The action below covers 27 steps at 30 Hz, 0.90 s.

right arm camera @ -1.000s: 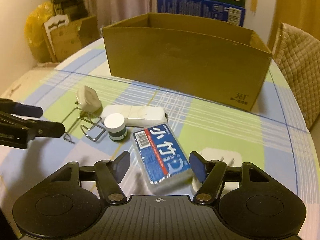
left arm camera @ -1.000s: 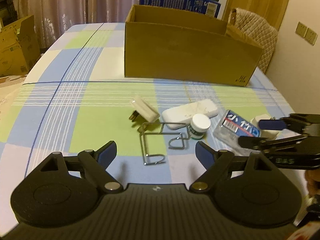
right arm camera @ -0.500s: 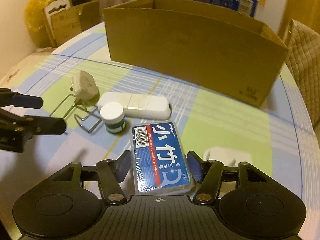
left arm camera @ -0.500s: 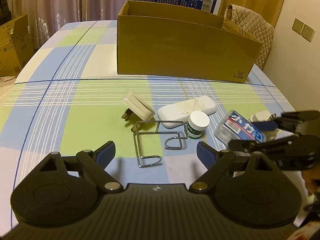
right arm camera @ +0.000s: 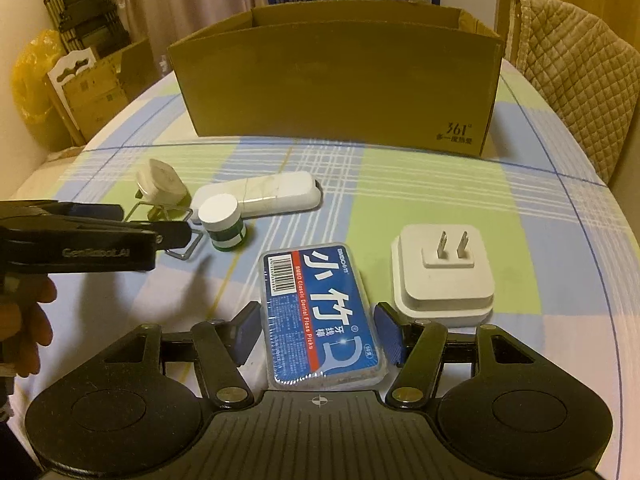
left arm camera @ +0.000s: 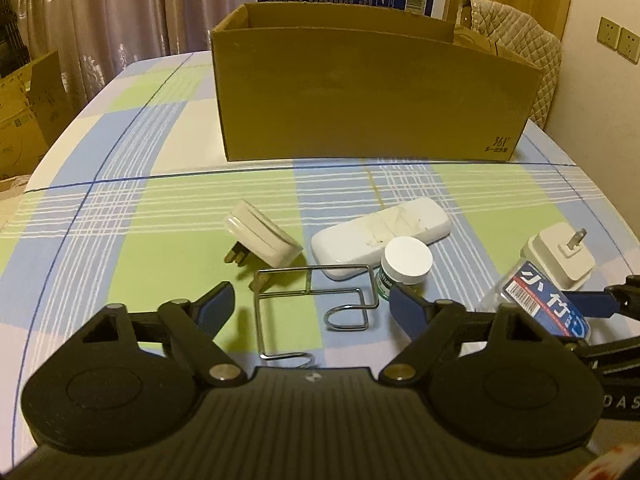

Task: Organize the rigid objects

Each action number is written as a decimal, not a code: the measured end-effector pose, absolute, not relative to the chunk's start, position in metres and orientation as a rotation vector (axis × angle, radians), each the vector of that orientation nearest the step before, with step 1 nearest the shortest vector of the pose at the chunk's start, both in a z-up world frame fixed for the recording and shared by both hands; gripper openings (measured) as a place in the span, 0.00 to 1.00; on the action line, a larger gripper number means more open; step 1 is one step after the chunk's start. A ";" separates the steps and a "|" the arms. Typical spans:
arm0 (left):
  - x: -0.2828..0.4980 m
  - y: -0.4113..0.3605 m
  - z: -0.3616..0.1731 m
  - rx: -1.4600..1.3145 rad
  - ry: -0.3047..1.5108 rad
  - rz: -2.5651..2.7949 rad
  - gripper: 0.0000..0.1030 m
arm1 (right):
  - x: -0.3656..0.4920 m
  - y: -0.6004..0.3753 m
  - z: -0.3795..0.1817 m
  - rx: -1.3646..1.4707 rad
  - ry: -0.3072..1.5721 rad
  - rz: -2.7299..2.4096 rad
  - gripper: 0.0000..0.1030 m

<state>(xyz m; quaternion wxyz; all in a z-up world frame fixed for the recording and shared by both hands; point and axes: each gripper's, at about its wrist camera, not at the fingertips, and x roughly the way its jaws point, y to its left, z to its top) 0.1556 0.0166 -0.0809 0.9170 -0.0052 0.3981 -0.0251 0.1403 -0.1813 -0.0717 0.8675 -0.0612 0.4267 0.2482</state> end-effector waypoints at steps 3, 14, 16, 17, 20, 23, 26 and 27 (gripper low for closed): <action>0.157 0.014 -0.083 -0.008 0.811 -0.042 0.72 | 0.140 -0.180 -0.075 -0.137 0.900 0.507 0.56; 0.151 0.014 -0.082 -0.009 0.823 -0.049 0.61 | 0.139 -0.183 -0.079 -0.130 0.890 0.506 0.57; 0.146 0.014 -0.082 -0.009 0.830 -0.057 0.61 | 0.139 -0.181 -0.079 -0.135 0.888 0.504 0.57; 0.143 0.014 -0.082 -0.010 0.832 -0.062 0.61 | 0.140 -0.181 -0.079 -0.137 0.888 0.503 0.57; 0.135 0.014 -0.082 -0.004 0.831 -0.066 0.61 | 0.140 -0.180 -0.079 -0.138 0.886 0.499 0.57; 0.132 0.013 -0.082 0.005 0.826 -0.064 0.61 | 0.140 -0.179 -0.079 -0.140 0.884 0.499 0.57; 0.133 0.012 -0.082 0.007 0.825 -0.060 0.62 | 0.138 -0.178 -0.079 -0.162 0.880 0.504 0.56; 0.133 0.012 -0.082 0.009 0.824 -0.058 0.62 | 0.138 -0.178 -0.080 -0.163 0.879 0.503 0.55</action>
